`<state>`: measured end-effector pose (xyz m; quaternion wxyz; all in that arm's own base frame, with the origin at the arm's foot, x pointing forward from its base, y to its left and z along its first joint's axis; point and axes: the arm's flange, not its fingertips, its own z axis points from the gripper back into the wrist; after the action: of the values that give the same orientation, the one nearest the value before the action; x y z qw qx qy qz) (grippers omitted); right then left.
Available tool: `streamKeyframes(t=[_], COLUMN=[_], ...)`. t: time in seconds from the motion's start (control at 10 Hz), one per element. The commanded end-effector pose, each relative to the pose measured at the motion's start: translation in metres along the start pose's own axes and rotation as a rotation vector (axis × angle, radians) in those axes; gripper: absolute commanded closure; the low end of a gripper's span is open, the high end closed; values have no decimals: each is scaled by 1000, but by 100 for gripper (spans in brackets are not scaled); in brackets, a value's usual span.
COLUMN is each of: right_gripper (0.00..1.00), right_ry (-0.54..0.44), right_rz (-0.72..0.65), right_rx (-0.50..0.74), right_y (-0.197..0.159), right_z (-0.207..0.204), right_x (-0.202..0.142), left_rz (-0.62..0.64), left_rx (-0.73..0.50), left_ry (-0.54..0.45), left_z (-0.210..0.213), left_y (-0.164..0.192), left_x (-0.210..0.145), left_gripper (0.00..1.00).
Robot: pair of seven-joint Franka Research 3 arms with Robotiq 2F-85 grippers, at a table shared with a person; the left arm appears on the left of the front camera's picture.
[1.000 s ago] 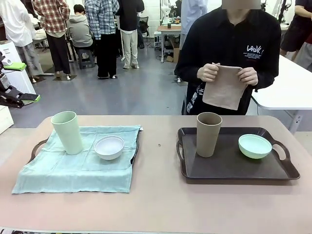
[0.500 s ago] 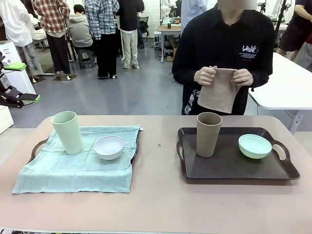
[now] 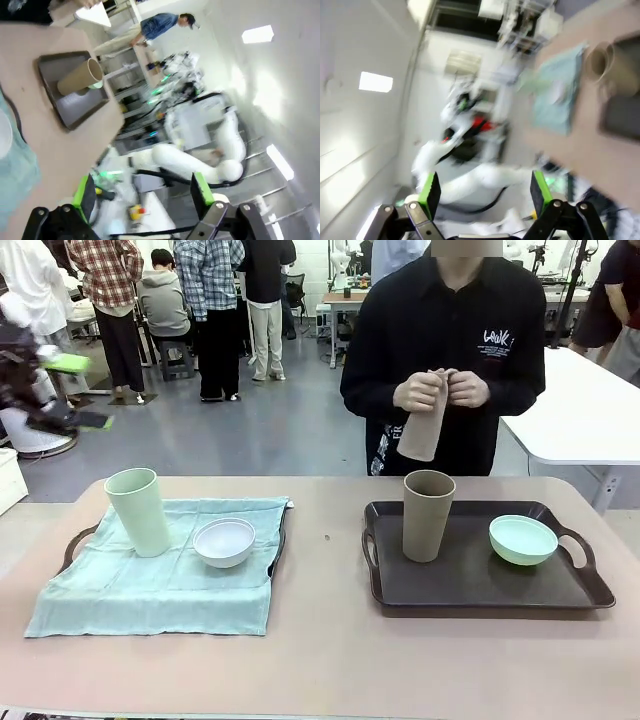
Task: Set up a tray with a mat and arrange the tableware.
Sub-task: Pick up the Picnic Bowl and Reusable plastic cup from the Handle tray in front of the human's position and hold them in the air.
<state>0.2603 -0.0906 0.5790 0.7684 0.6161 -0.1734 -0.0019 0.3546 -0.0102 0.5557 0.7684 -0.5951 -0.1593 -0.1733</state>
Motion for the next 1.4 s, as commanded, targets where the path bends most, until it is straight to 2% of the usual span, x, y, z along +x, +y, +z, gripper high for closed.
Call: streamKeyframes(t=[0.0, 0.1, 0.2, 0.3, 0.4, 0.5, 0.6, 0.8, 0.9, 1.0, 1.1, 1.3], right_gripper=[5, 5, 5, 5, 5, 5, 5, 5, 5, 5, 5, 5], right_ry=[-49, -34, 3, 35, 46, 75, -12, -12, 19, -4, -33, -20], right_rz=[88, 134, 147, 164, 178, 150, 232, 232, 234, 188, 172, 148], right_rx=[-366, -546, -717, -908, -1046, -1016, -834, -834, -919, -1008, -1073, -1203], right_y=[24, 19, 5, -11, -24, -26, 3, 3, -13, -23, -31, -53], right_z=[-24, -33, -40, -46, -54, -55, -48, -48, -51, -63, -84, -120], right_x=[26, 41, 47, 49, 51, 47, 52, 52, 53, 73, 87, 103], left_rz=[-213, -290, -435, -629, -966, -1024, -585, -585, -686, -781, -873, -1037], left_rx=[191, 273, 408, 582, 829, 780, 447, 447, 503, 498, 424, 409], left_ry=[85, 178, 250, 297, 369, 383, 377, 377, 420, 411, 428, 525], left_z=[-73, -114, -148, -177, -214, -226, -204, -204, -222, -234, -262, -308], left_y=[-17, -10, 1, 12, 30, 31, 0, 0, 18, 25, 34, 50], left_x=[38, 49, 54, 55, 53, 42, 45, 45, 44, 62, 79, 96], left_gripper=[0, 0, 0, 0, 0, 0, 0, 0, 0, 0, 0, 0])
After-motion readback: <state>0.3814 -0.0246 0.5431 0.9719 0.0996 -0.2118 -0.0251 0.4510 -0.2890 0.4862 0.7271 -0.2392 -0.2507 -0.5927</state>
